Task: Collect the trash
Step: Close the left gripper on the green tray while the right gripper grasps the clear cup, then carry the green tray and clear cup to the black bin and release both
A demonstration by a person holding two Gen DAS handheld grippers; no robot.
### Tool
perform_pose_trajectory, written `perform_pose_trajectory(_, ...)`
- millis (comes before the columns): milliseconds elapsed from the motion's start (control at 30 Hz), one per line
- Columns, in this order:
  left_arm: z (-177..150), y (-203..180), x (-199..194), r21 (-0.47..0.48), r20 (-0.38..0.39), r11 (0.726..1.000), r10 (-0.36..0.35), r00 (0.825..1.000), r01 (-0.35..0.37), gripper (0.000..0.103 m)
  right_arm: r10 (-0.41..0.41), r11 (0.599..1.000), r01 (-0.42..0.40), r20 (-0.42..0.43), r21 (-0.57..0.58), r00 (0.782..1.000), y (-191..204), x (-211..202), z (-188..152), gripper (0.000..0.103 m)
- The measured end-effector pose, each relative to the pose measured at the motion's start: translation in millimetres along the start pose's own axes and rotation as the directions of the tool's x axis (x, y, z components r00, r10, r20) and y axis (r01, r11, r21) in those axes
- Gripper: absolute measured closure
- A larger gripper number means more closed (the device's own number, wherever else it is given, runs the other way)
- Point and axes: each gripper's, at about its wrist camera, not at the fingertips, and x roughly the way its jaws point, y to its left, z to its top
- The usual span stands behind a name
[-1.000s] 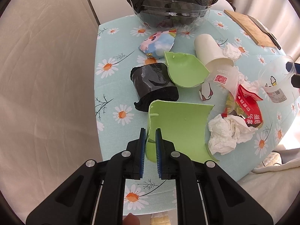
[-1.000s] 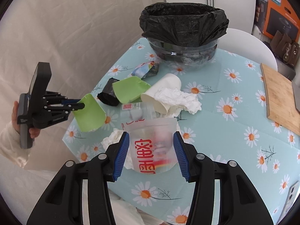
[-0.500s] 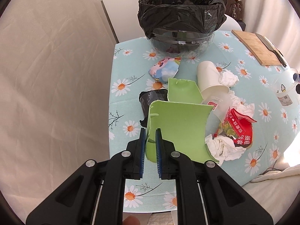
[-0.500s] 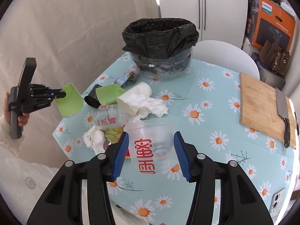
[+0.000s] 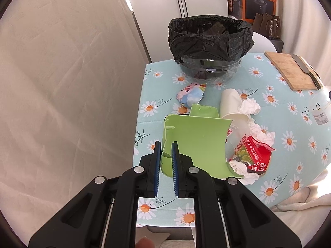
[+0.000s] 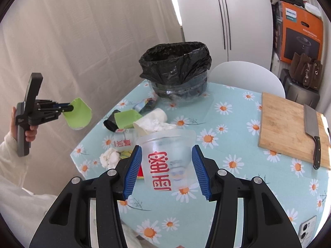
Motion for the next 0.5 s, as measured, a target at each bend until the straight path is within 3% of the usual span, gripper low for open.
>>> perform_pose_trajectory(233, 21, -7, -20, -0.023, 0.041, 1.000, -0.017, 0.999, 0.018, 0.092, 0.063, 0.998, -0.064, 0.065, 0.014, 0.996, -12, -5, 14, 0.056)
perform_pose_trajectory(500, 70, -7, -14, 0.012, 0.134, 0.997, -0.078, 0.988, 0.077, 0.092, 0.052, 0.998, -0.056, 0.114, 0.031, 0.992, -19, 0, 54, 0.056)
